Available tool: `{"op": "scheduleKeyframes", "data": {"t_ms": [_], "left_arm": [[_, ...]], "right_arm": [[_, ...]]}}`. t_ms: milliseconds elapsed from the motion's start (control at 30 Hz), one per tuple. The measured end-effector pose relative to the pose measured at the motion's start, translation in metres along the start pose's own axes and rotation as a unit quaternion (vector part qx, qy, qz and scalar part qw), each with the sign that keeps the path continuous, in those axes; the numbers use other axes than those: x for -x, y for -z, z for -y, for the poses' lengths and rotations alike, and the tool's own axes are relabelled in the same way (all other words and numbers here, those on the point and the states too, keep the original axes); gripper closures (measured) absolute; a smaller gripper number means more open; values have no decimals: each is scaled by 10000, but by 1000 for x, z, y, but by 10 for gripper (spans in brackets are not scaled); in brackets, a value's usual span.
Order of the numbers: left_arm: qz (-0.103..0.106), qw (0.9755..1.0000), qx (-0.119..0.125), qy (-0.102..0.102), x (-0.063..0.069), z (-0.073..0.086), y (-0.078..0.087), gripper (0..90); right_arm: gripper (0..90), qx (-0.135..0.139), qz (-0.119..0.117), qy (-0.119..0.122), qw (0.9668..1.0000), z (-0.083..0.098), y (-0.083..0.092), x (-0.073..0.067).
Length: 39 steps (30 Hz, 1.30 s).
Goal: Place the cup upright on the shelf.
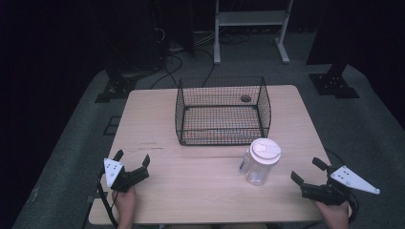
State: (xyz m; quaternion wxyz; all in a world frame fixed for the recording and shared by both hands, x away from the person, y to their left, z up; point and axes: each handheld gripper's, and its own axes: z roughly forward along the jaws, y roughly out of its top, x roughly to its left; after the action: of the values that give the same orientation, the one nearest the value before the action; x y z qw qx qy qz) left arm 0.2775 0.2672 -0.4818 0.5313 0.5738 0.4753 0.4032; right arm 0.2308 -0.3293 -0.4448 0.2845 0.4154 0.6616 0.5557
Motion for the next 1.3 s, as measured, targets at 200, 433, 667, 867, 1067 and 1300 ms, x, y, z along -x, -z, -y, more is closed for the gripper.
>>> {"op": "scheduleKeyframes", "data": {"t_ms": [200, 433, 667, 867, 1067, 1300], "left_arm": [[9, 10000, 7, 14, 0, 0, 0, 0], [4, 10000, 11, 21, 0, 0, 1, 0], [-1, 10000, 10, 20, -1, 0, 1, 0], [-3, 10000, 9, 18, -1, 0, 1, 0], [-6, 10000, 15, 7, 0, 0, 1, 0], [-9, 10000, 16, 9, 0, 0, 1, 0]], "right_arm": [[21, 26, -199, 81, 9998, -11, -2, -9], [20, 34, -417, 193, 9989, -26, -2, -17], [11, 1, -594, 193, 9980, -33, -2, -22], [11, -48, -756, 153, 9970, -37, -3, -28], [0, -76, -812, 179, 9965, -44, -6, -34], [0, -104, -887, 278, 9956, -51, -14, -41]]}}
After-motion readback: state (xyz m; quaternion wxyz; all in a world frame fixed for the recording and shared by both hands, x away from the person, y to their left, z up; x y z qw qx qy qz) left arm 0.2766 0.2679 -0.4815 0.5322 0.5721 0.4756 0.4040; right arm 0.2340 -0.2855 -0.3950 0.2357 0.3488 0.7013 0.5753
